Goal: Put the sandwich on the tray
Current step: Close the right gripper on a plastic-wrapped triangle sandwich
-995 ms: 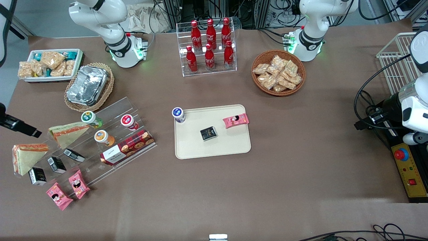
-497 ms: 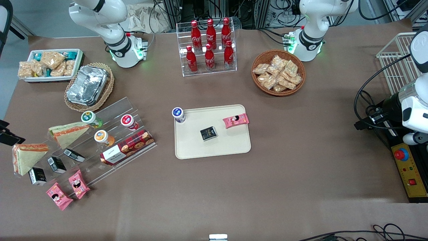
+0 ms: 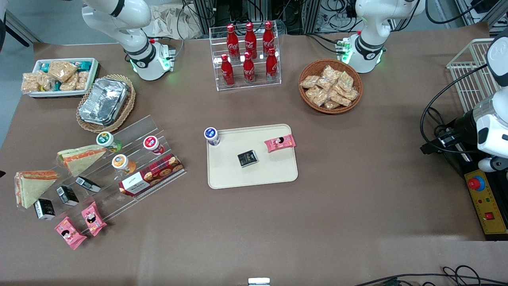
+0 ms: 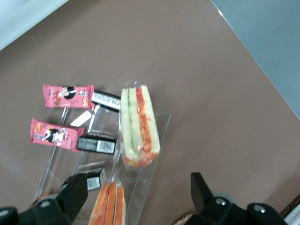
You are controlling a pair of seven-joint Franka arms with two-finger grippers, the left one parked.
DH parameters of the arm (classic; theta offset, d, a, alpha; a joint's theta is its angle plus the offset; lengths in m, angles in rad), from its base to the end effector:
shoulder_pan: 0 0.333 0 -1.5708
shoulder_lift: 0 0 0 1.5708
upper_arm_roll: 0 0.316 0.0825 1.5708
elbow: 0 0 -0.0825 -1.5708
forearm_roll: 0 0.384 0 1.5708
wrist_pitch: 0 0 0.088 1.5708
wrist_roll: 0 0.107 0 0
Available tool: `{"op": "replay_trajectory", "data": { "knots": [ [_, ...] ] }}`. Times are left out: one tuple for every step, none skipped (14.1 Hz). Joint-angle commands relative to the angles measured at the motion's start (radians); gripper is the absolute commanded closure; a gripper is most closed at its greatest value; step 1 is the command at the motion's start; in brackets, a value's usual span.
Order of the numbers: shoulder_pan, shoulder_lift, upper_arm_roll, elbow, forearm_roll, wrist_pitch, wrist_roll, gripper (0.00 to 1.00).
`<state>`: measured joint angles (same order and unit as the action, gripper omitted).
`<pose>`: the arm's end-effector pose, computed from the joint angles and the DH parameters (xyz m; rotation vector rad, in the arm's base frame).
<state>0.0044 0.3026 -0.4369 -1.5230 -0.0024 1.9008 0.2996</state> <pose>0.6098 -0.2443 0.5094 2.8180 -1.0405 0.1421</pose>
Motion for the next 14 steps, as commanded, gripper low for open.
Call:
{"op": "replay_trajectory", "data": {
  "knots": [
    [-0.009,0.056,-0.002,0.018,0.04,0.052,-0.013,0.02],
    [-0.033,0.064,0.003,0.018,0.067,0.076,-0.031,0.02],
    [-0.038,0.081,0.003,0.018,0.08,0.096,-0.045,0.02],
    [-0.041,0.088,0.003,0.017,0.099,0.11,-0.063,0.02],
    [-0.041,0.092,0.001,0.017,0.114,0.119,-0.08,0.02],
    [-0.043,0.102,0.001,0.014,0.127,0.139,-0.082,0.02],
    [-0.05,0.111,0.001,0.008,0.136,0.164,-0.082,0.02],
    [-0.052,0.115,0.003,0.006,0.153,0.168,-0.082,0.02],
    [-0.053,0.128,0.003,0.006,0.172,0.17,-0.083,0.02],
    [-0.053,0.138,0.003,0.006,0.191,0.172,-0.085,0.02],
    [-0.057,0.144,0.003,-0.002,0.203,0.179,-0.086,0.02],
    [-0.055,0.142,0.003,-0.017,0.212,0.188,-0.088,0.02],
    [-0.055,0.145,0.003,-0.02,0.214,0.19,-0.088,0.02],
    [-0.055,0.147,0.003,-0.034,0.214,0.193,-0.088,0.02]
  ]
}}
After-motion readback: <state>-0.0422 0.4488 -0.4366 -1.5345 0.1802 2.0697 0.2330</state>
